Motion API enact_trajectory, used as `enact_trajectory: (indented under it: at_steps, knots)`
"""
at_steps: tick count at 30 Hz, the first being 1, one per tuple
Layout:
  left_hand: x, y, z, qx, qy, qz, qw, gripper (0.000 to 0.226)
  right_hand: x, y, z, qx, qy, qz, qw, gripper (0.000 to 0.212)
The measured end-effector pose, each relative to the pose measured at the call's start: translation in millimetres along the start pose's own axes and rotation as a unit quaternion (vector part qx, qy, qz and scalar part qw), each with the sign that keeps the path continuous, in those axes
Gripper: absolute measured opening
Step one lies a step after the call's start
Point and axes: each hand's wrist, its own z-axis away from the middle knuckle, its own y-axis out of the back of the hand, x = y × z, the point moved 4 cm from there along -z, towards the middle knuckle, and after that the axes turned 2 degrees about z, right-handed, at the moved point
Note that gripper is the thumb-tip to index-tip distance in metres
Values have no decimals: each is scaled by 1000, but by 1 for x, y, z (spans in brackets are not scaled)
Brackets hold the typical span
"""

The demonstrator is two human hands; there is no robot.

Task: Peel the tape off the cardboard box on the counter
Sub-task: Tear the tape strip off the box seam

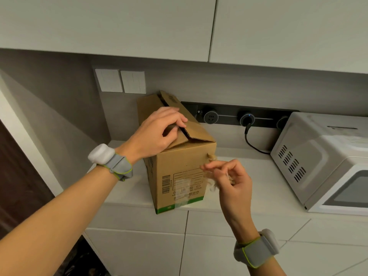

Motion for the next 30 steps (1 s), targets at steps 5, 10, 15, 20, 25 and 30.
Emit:
enact_trajectory:
  at_steps: [5, 10, 15, 20, 25, 30]
  knots:
    - [57, -2, 5, 77, -99, -67, 990, 14, 4, 9, -12, 18, -46, -64, 997, 19]
    - [99, -34, 16, 53, -156, -120, 979, 11, 12, 16, -18, 3, -94, -133, 987, 23]
    - [101, -58, 36, 54, -90, -221, 970, 17, 6, 25, -17, -64, -60, -65, 994, 19]
    - [98, -69, 44, 83, -16, -318, 944, 18, 8, 28, -18, -109, -40, -15, 993, 16]
    - [95, -93, 41, 73, -23, -378, 923, 41, 10, 27, -16, -169, -45, 22, 984, 33]
    - [94, -95, 30, 97, -34, -395, 913, 16, 6, 23, -15, -212, -64, 53, 974, 30]
